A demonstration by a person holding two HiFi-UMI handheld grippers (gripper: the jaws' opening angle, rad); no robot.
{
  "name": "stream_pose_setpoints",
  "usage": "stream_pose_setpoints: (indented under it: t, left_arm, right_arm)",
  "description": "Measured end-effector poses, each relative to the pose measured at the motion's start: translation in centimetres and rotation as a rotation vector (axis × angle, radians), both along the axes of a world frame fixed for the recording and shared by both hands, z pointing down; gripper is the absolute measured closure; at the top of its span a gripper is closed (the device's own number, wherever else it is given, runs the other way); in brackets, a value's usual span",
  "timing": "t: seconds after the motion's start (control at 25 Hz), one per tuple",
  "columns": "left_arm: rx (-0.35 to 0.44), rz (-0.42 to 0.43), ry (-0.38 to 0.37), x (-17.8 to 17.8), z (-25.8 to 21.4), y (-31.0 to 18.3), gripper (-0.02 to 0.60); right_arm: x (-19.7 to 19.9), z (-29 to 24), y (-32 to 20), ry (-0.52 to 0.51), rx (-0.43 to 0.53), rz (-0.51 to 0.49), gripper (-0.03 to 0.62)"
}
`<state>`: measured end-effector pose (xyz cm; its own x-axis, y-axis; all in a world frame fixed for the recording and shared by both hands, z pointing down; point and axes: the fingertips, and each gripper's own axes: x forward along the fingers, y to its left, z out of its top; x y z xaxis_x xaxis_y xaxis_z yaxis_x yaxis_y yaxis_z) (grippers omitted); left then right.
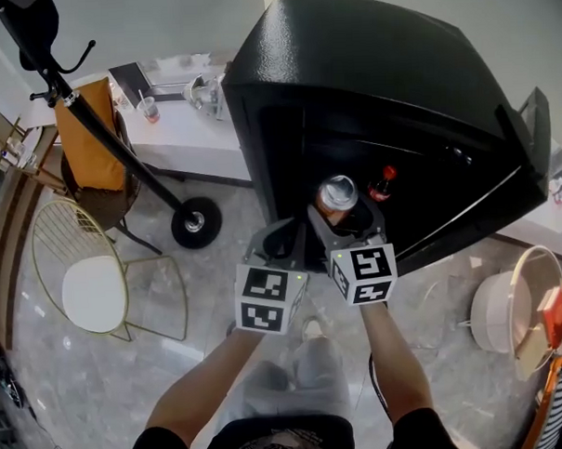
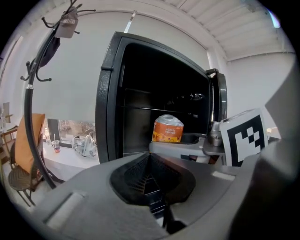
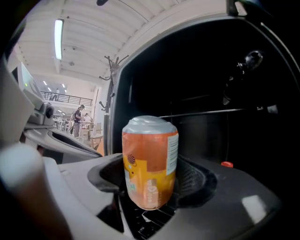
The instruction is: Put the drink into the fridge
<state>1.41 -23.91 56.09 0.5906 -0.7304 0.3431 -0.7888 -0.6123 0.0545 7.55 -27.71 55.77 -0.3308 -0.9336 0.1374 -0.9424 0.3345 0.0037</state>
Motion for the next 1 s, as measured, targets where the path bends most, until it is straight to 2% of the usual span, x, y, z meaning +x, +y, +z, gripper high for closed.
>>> stream_pose_setpoints:
  t: [0.48, 1.0]
  left_arm:
    - [-0.007, 0.029, 0.021, 2.0, 5.5, -2.7, 0.577]
    - [0.016, 0.027, 0.062, 2.3, 5.5, -4.4, 0.577]
  right_arm:
    - [1.1, 7.3, -5.6, 0.016, -0.011, 0.029, 0.269]
    - [1.2, 10.2, -9.2, 0.016, -0.012, 0.059, 0.269]
